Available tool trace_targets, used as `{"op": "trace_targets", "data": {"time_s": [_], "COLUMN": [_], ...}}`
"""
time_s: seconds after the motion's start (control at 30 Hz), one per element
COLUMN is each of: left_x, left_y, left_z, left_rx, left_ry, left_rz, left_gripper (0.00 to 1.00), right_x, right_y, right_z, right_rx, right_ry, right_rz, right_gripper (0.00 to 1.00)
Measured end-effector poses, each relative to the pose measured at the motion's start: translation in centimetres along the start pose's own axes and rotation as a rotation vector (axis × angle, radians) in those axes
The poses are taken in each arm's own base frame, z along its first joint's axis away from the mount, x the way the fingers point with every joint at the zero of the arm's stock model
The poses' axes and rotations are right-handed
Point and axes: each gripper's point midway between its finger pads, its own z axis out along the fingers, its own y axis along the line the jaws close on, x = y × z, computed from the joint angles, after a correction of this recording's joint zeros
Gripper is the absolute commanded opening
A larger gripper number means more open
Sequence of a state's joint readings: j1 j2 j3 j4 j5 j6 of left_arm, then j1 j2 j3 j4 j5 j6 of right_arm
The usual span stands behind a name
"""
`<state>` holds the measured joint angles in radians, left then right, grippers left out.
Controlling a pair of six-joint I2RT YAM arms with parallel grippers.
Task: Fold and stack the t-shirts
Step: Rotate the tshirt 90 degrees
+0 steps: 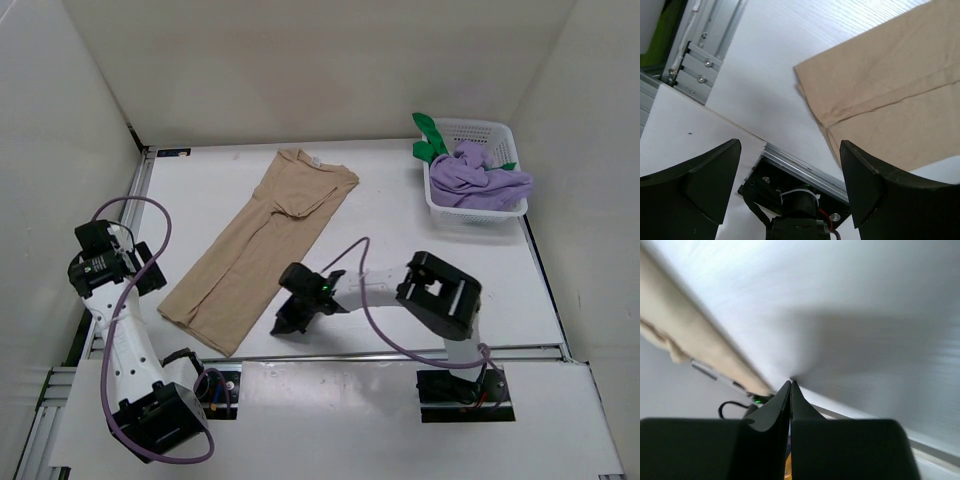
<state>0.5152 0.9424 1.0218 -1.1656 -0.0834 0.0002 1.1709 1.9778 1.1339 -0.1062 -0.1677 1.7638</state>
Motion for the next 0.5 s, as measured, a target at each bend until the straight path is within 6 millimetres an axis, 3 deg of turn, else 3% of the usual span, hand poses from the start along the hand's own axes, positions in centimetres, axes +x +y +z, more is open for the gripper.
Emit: {"op": "trace_targets", "data": {"time_s": [0.07, 0.17, 0.2, 0.23, 0.3, 0.37, 0.4, 0.43, 0.5], "left_x": [-0.2, -0.7, -0.9, -1.1, -1.5, -1.7, -1.9, -1.9, -1.1], "left_y": [-0.4, -0.9, -1.0, -1.2, -1.6, -2.2, -2.5, -3.0, -4.2], "left_z": [0.1, 0.3, 0.4, 0.4, 0.6, 0.6, 0.9, 1.3, 2.8], "left_rx": [0.023, 0.047, 0.054, 0.064, 0.087, 0.115, 0.123, 0.132, 0.143], "left_ry": [0.005, 0.019, 0.021, 0.022, 0.015, 0.006, -0.007, -0.016, 0.001], "left_rz": [0.0, 0.001, 0.001, 0.001, 0.001, 0.008, 0.017, 0.038, 0.096], "left_gripper": [0.91, 0.91, 0.91, 0.91, 0.94, 0.94, 0.94, 0.94, 0.94], "right_x": [-1.7, -3.3, -3.7, -4.0, -4.8, -5.2, -5.3, -5.5, -6.7], "right_y": [-2.1, -3.0, -2.9, -2.2, 2.0, 7.4, 9.1, 10.1, 10.1], "right_z": [-1.7, -3.1, -3.3, -3.6, -4.3, -5.8, -6.9, -8.2, -10.1], "right_rx": [0.023, 0.051, 0.074, 0.109, 0.142, 0.072, 0.046, 0.028, 0.036], "right_ry": [-0.037, -0.093, -0.116, -0.152, -0.268, -0.367, -0.406, -0.44, -0.477], "right_rz": [0.006, -0.071, -0.135, -0.206, -0.361, -0.465, -0.5, -0.524, -0.531], "right_gripper": [0.0, 0.1, 0.15, 0.33, 0.45, 0.51, 0.52, 0.52, 0.54]}}
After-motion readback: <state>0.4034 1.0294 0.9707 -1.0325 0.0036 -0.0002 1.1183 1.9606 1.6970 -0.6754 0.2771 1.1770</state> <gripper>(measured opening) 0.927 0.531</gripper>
